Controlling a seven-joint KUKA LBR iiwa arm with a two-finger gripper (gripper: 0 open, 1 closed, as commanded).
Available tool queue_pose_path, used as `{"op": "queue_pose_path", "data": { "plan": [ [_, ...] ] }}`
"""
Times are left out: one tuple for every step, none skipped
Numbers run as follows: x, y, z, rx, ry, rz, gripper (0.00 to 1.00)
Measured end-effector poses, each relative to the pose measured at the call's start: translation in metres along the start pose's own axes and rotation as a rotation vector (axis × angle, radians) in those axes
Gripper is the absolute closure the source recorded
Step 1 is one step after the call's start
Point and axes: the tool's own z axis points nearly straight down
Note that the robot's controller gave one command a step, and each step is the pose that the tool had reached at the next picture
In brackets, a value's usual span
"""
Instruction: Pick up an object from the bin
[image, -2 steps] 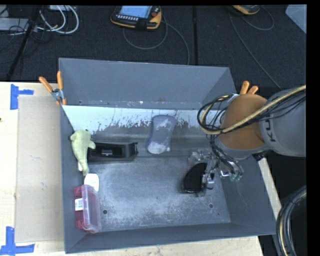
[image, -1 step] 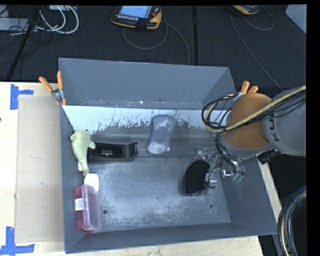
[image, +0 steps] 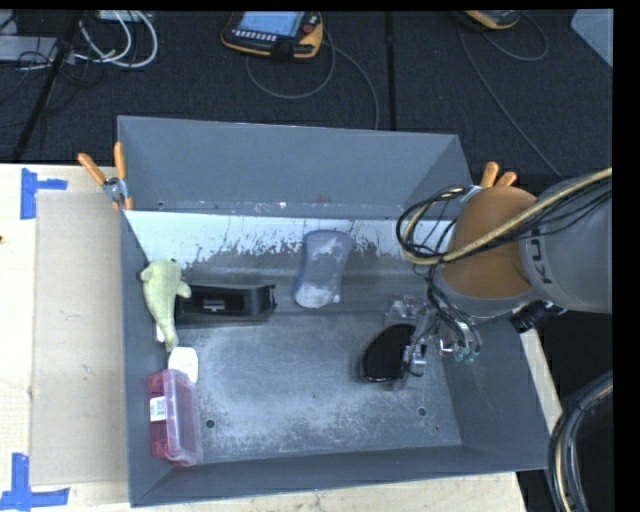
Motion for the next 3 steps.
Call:
{"op": "queue_pose_path", "data": {
  "plan": [
    [0.009,0.030,0.004,0.000,0.001,-0.243,1.00],
    [0.009,0.030,0.004,0.000,0.001,-0.243,1.00],
    [0.010,0.035,-0.145,-0.001,-0.001,-0.309,1.00]
  ]
}}
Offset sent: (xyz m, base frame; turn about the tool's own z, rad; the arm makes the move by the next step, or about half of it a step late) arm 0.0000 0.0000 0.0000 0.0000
